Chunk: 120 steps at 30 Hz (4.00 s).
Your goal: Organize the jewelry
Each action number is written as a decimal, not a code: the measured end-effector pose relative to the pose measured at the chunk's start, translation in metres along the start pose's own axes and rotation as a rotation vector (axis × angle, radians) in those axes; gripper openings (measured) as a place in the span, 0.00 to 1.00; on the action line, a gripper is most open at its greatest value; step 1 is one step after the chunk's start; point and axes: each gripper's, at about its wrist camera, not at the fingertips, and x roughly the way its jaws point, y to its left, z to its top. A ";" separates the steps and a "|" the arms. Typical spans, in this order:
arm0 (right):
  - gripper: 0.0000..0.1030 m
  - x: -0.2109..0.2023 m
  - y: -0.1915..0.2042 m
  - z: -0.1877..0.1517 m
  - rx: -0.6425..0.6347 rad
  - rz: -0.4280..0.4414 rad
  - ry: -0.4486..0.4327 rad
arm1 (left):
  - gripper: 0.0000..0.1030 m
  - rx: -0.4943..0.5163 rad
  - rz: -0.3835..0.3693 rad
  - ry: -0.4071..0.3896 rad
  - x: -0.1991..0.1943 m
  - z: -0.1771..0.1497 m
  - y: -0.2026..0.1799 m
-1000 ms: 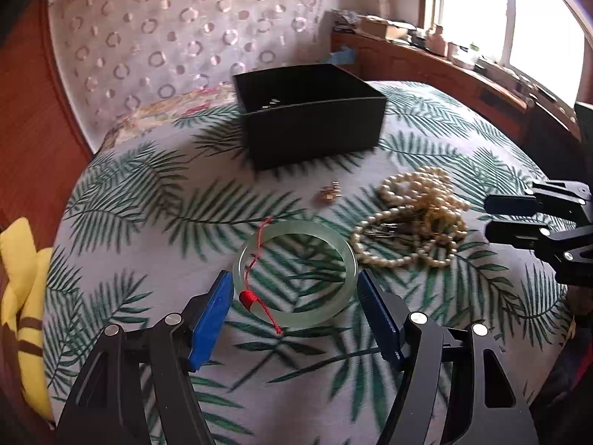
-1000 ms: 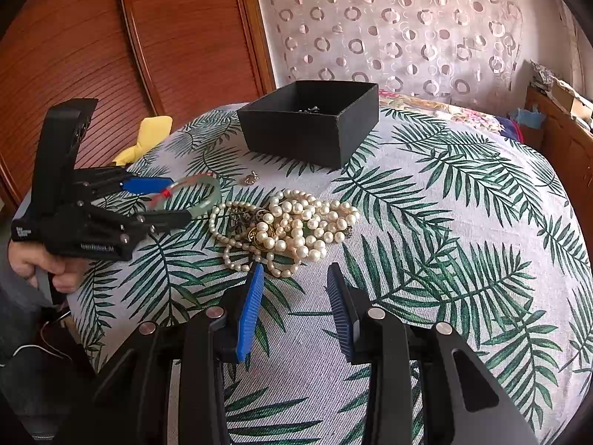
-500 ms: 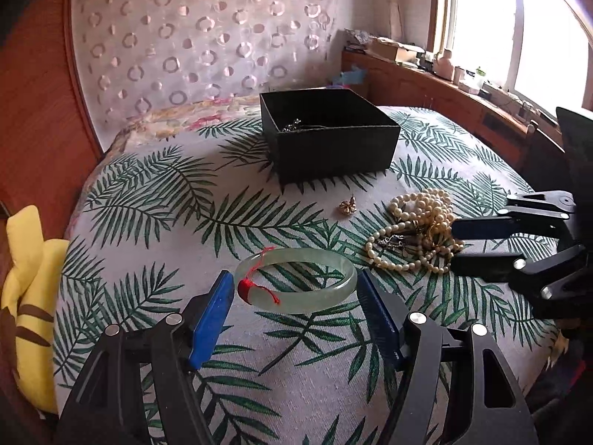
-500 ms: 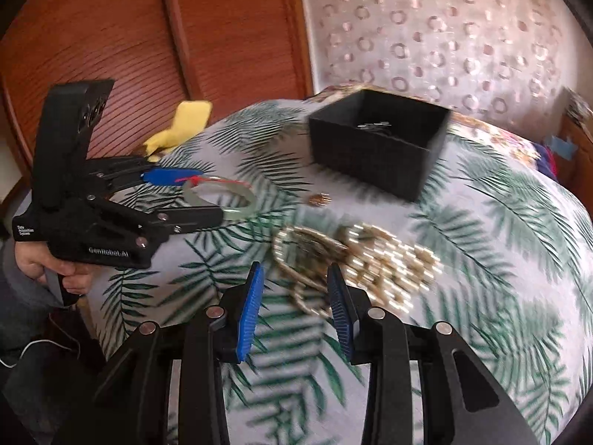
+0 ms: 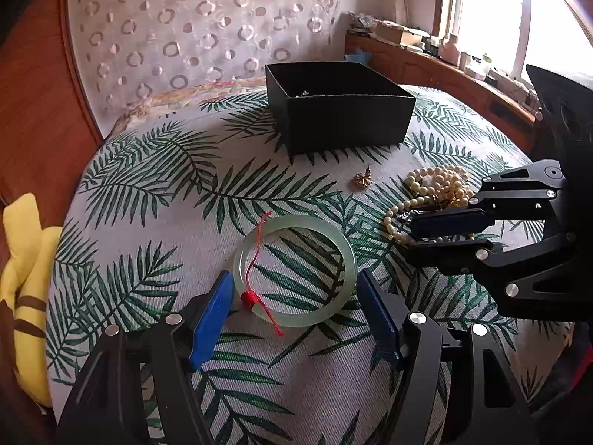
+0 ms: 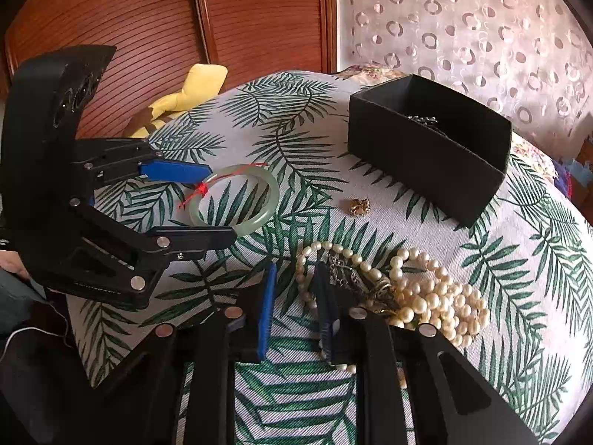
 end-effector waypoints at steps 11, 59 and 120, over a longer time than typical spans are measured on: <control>0.05 -0.027 -0.011 0.000 0.012 -0.025 -0.078 | 0.66 0.015 0.003 0.013 0.003 0.004 -0.001; 0.05 -0.195 -0.064 0.156 -0.080 -0.312 -0.440 | 0.65 -0.044 -0.042 -0.256 -0.051 0.099 0.002; 0.25 -0.075 -0.131 0.059 0.166 -0.189 -0.192 | 0.66 -0.018 -0.021 -0.101 0.047 0.154 -0.013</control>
